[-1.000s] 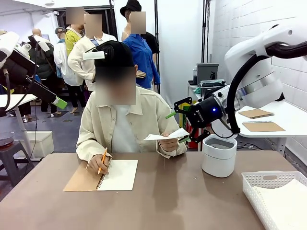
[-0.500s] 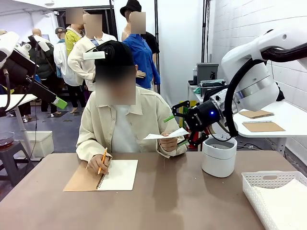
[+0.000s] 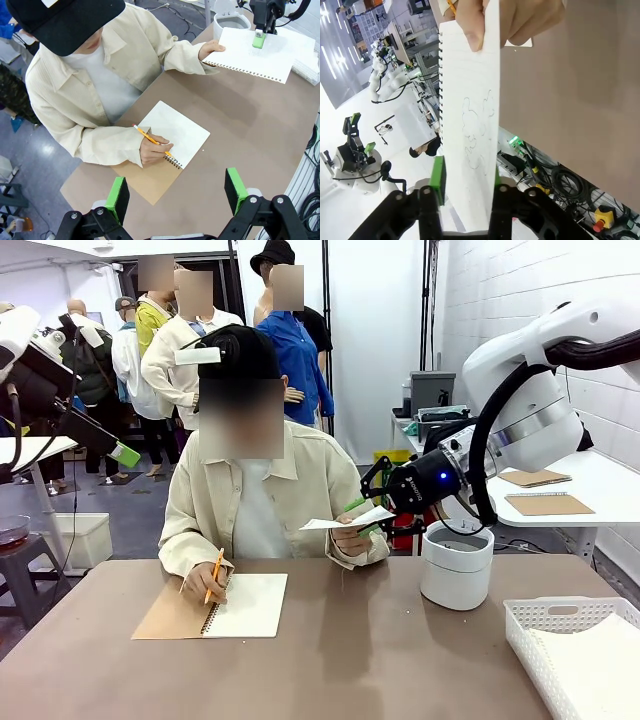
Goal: Sort the paper based on its condition.
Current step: If a person hands you a paper, place it in the Organizing basket , and if it's crumpled, put it in the Trash can.
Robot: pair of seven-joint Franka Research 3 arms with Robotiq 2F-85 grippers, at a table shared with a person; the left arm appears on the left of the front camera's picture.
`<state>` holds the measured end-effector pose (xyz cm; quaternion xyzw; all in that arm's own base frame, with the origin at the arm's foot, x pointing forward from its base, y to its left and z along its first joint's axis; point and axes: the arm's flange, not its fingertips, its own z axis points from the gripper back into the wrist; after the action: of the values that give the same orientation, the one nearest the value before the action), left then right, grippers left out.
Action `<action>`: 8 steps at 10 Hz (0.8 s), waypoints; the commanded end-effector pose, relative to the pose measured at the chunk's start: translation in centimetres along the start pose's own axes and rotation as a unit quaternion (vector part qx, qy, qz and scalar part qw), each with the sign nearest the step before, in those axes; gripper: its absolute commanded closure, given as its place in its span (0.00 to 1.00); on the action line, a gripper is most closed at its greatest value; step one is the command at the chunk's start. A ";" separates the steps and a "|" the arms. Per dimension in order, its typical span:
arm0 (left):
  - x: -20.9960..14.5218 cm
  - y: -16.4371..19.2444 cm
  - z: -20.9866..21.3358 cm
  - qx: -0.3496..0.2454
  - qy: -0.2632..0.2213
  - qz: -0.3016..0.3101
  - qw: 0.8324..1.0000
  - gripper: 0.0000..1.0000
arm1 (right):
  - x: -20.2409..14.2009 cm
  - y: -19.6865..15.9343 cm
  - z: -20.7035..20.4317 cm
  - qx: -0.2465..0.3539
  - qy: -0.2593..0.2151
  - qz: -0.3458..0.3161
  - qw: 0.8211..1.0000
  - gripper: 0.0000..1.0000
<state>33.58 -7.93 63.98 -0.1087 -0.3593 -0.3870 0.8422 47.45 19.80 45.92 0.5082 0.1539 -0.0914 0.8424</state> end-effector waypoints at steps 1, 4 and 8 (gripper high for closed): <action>0.0 0.0 0.0 -0.002 -0.002 0.002 1.000 0.00 | 0.1 0.0 -0.1 0.009 0.005 -0.013 1.000 1.00; 0.0 0.0 0.0 -0.002 -0.002 0.002 1.000 0.00 | 0.0 0.0 -0.1 0.007 0.007 -0.013 1.000 1.00; 0.0 0.0 0.0 -0.002 -0.002 0.002 1.000 0.00 | -0.9 0.3 0.1 0.017 0.017 0.000 1.000 1.00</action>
<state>33.58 -7.93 63.98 -0.1087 -0.3592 -0.3870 0.8422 47.21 19.85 46.09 0.5097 0.1623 -0.0883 0.8403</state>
